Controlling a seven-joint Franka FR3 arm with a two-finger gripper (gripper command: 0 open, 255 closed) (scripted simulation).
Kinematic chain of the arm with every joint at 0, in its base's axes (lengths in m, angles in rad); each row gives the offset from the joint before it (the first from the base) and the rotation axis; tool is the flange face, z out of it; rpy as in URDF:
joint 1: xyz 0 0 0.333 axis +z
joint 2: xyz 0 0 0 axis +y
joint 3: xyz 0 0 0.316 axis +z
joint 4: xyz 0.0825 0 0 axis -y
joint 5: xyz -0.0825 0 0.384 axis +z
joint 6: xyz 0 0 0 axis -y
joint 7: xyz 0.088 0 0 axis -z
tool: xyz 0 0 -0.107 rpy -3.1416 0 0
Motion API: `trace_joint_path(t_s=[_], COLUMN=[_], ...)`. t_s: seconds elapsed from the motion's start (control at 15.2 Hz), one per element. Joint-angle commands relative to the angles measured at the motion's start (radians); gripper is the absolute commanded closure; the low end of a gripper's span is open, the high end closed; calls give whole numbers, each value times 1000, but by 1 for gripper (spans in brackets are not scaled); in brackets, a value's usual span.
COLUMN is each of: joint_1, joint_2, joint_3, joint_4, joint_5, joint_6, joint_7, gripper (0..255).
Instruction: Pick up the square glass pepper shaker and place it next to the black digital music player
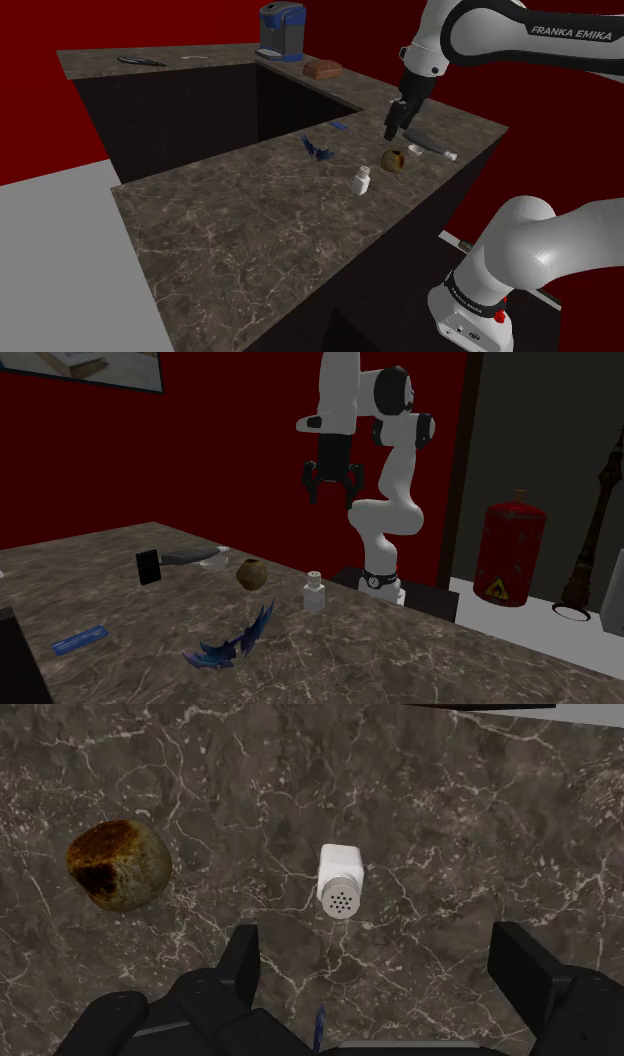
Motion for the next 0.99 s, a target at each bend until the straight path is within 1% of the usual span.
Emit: trace_joint_path(t_s=[0.0, 0.26, 0.46, 0.79, 0.86, 0.92], joint_1=[0, -7, -11, -14, -13, -12], joint_2=[0, -34, -34, 26, 41, 54], joint_3=[0, -15, -28, -51, -55, -56], joint_4=[0, -169, -280, -434, -450, -456], joint_5=[0, 4, 7, 16, 18, 19], joint_6=[0, 189, 340, 621, 662, 680], joint_7=[0, 7, 10, 10, 9, 9], gripper=[0, 0, 0, 0, 0, 0])
